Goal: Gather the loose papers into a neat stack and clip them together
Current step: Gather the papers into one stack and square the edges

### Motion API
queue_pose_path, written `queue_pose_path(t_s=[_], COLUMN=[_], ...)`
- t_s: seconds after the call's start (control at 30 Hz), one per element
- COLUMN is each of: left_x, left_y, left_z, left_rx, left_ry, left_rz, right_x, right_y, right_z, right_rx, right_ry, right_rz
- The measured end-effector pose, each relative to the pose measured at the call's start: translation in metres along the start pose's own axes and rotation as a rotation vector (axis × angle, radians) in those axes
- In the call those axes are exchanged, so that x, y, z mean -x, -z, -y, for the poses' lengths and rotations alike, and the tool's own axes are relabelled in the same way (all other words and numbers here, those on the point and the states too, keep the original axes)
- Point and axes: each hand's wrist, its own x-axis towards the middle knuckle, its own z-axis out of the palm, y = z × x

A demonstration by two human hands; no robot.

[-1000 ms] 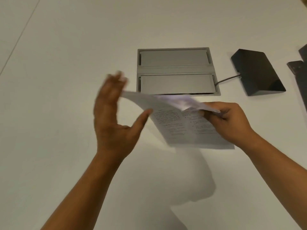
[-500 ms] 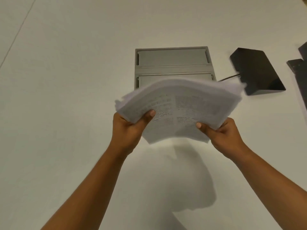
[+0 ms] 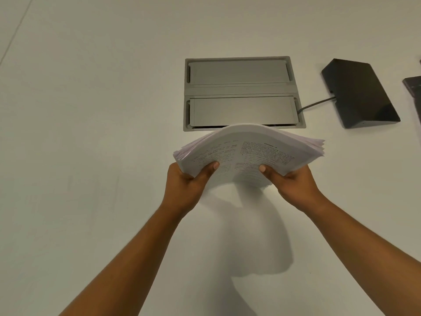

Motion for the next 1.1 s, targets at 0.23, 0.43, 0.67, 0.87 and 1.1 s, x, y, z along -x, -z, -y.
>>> queue_pose_path(t_s=[0.23,0.43,0.67,0.87,1.1], left_x=[0.001,0.005,0.003,-0.021,-0.036], left_y=[0.006,0.000,0.007,0.007,-0.002], left_z=[0.008,0.034,0.046,0.040,0.064], left_rx=[0.001,-0.013,-0.001,0.221,0.242], left_ry=[-0.021,0.145,0.317,0.359,0.381], left_rz=[0.012,0.067,0.139,0.075,0.052], right_x=[0.005,0.002,0.005,0.018,0.024], right_y=[0.002,-0.003,0.010,0.016,0.013], right_z=[-0.007,-0.035,-0.056,-0.080,-0.100], right_rx=[-0.009,0.069,0.118,-0.015,-0.112], right_ry=[0.008,-0.074,-0.177,-0.351,-0.541], right_rz=[-0.005,0.116,0.158,0.267,0.370])
